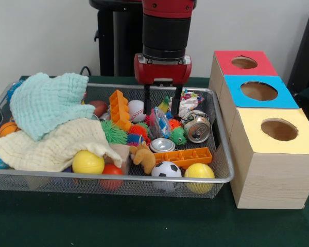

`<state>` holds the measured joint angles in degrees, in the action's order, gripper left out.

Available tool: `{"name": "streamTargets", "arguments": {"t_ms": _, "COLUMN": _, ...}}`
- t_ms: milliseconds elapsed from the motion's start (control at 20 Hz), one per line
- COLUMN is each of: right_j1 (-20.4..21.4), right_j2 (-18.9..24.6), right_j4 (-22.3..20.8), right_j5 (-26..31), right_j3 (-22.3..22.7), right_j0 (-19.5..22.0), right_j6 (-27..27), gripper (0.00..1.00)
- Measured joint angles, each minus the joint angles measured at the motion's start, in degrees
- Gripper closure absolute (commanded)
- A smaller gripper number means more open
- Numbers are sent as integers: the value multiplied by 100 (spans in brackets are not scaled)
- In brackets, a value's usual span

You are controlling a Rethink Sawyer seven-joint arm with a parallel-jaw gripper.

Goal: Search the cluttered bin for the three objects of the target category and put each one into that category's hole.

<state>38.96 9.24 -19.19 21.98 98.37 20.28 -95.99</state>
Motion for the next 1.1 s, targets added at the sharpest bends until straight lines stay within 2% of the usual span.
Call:
{"name": "streamTargets", "arguments": {"t_ms": 450, "right_j1": -64, "right_j2": -1, "right_j4": -39, "right_j5": -1, "right_j3": -1, "right_j0": -2, "right_j6": 0, "gripper": 0}}
{"name": "streamTargets", "arguments": {"t_ms": 1100, "right_j1": -516, "right_j2": -161, "right_j4": -402, "right_j5": -187, "right_j3": -5, "right_j0": -140, "right_j6": 0, "gripper": 0}}
